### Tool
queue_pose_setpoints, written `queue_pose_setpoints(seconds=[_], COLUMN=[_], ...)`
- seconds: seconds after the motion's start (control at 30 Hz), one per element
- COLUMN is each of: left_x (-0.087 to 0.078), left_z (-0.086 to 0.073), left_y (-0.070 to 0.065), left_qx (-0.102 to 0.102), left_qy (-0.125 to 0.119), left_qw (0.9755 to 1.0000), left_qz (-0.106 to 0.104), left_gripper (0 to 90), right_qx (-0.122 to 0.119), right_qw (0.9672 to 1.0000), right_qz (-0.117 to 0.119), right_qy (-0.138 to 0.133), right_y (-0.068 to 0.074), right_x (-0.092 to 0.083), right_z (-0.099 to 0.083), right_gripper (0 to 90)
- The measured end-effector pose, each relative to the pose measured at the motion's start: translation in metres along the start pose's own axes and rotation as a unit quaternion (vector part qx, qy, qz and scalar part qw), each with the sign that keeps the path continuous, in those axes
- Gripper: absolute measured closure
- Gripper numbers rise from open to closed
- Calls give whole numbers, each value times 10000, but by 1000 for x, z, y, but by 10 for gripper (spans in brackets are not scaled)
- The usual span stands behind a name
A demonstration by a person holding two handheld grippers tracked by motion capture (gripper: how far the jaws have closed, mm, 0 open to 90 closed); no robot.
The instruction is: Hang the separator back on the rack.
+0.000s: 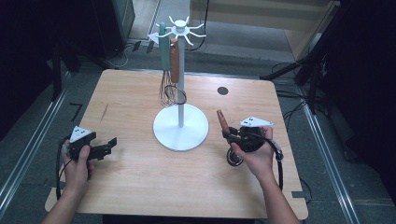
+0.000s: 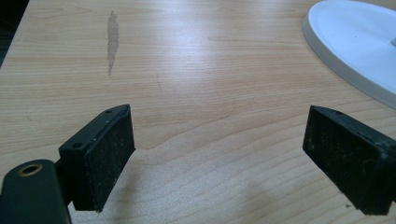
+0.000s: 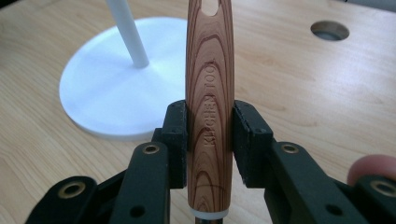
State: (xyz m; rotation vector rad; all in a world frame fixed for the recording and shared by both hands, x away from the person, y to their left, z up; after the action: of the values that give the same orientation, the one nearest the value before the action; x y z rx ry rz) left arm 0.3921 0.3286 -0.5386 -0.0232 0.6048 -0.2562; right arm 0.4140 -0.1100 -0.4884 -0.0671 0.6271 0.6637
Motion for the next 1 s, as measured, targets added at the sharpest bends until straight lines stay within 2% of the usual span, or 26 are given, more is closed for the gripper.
queue_pose_setpoints(seconds=[0.17,0.3,0.43,0.6,1.0], left_x=[0,-1,0,0,0], left_z=[0,0,0,0,-1], left_y=[0,0,-2,-3,-2], left_qx=[60,80,120,111,109], left_qy=[-40,-41,-48,-32,-8], left_qw=[9999,9999,9999,9999,9999], left_qz=[102,79,32,4,41], left_gripper=[97,92,77,32,0], right_qx=[46,-147,-214,-256,-340], right_qw=[9995,9977,9959,9937,9879], right_qz=[72,141,181,330,392], right_qy=[-291,-648,-862,-1036,-1464], right_y=[3,10,18,25,38], right_x=[-5,-12,-18,-23,-36], right_z=[8,17,26,36,63], right_gripper=[700,700,699,700,700])
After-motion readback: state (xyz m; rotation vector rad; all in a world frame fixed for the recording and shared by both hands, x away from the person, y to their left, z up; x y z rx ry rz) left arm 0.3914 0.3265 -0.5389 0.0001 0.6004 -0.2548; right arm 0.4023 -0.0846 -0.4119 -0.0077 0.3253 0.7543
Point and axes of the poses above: each handheld gripper's, and its own axes: x roughly forward along the jaws, z roughly out of its top, y roughly to its left, the point moved 10 cm from there along x, roughly forward along the jaws, and after that the axes turned 1 degree about z, right-handed, at the moved point
